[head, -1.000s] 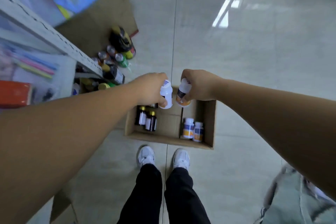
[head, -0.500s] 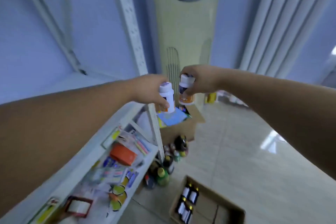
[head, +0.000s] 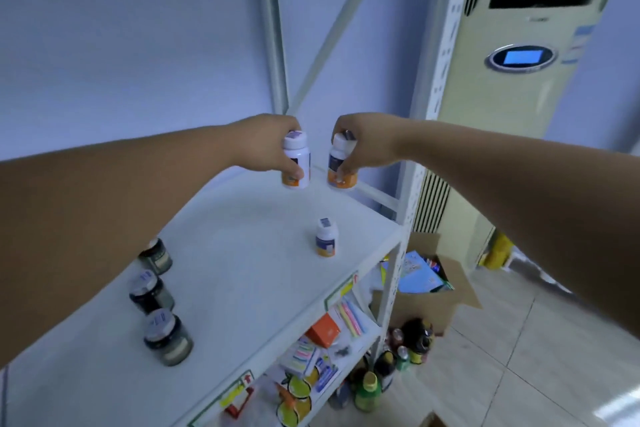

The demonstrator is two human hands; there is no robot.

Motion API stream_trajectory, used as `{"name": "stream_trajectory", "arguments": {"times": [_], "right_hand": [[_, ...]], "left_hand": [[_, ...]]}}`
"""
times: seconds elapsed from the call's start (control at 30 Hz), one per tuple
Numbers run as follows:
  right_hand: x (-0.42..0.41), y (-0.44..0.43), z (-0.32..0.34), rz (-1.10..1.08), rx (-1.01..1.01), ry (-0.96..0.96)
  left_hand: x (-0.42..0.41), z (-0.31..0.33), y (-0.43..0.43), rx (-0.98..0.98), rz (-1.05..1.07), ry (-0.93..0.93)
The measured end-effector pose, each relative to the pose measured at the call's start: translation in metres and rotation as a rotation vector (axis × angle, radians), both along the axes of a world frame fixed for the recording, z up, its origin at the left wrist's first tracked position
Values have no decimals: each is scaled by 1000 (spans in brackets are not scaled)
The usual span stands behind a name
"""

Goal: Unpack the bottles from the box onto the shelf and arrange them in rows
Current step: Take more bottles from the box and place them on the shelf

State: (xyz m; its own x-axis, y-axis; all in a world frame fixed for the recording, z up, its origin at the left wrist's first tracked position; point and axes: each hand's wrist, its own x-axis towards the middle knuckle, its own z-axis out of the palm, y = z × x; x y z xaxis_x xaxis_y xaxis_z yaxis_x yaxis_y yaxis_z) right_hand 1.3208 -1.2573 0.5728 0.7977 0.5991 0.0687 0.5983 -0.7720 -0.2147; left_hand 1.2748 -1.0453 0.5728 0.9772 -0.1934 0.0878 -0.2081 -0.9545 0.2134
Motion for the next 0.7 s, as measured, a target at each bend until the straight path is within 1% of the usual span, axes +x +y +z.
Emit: {"name": "stream_trajectory", "arguments": {"times": [0.1, 0.23, 0.4, 0.57, 0.7], "right_hand": [[24, 38, -25, -19, -18, 46], [55, 85, -70, -96, -59, 115], [78, 123, -127, -169, -153, 182], [91, 134, -164, -192, -276, 247], [95, 140, -172, -193, -319, 264]], "left_hand": [[27, -34, 35, -66, 19, 31], [68, -93, 69, -119, 18, 73], [107, -157, 98, -129, 9, 151], [122, -194, 108, -91, 11, 178], [126, -203, 114, -109, -3, 232]]}}
